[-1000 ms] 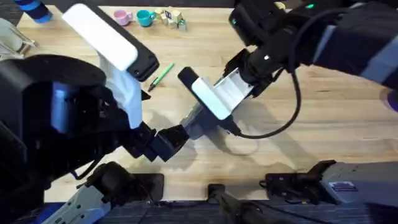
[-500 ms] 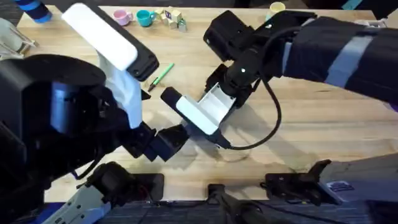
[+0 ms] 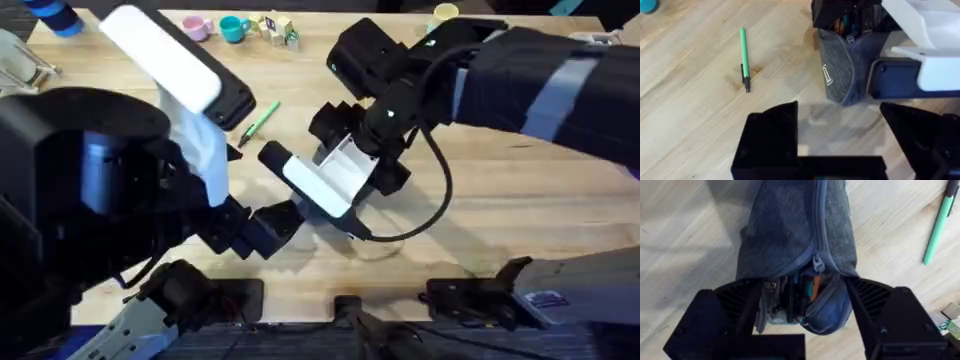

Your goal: Unzip the bag, pick up the pens from the table one at a time and place them inside, then zip the bag closed.

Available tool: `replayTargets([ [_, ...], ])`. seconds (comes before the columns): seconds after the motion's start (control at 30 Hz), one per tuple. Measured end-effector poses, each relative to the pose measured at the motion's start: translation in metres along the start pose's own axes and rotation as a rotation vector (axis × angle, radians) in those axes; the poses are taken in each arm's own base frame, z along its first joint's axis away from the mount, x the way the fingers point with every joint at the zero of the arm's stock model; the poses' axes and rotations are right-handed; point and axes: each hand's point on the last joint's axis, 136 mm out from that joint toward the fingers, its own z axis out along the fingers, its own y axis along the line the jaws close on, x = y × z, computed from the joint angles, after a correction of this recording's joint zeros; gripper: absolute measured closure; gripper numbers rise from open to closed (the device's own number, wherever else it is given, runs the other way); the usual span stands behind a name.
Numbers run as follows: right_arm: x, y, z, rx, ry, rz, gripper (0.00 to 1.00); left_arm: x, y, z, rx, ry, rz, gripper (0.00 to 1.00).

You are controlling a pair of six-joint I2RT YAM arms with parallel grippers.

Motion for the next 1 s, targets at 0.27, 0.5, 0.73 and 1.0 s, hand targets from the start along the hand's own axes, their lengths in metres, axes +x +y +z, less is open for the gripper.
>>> replayTargets([
  [0.27, 0.0, -0.001, -0.003, 0.011, 0.001, 0.022, 0.005, 0.0, 0.0, 0.0, 0.0, 0.0, 0.0, 0.008],
  [0.5, -0.006, -0.024, -0.041, 0.184, -0.015, 0.167, 0.005, -0.006, 0.009, 0.0, -0.052, -0.022, -0.034, 0.009],
  [0.73, -0.012, -0.03, -0.065, 0.259, -0.078, 0.473, 0.004, -0.014, 0.028, 0.004, -0.142, -0.033, -0.081, 0.01],
  [1.0, -0.015, -0.031, -0.111, 0.381, -0.146, 0.732, 0.005, -0.007, 0.069, 0.044, -0.239, 0.116, -0.183, 0.01],
])
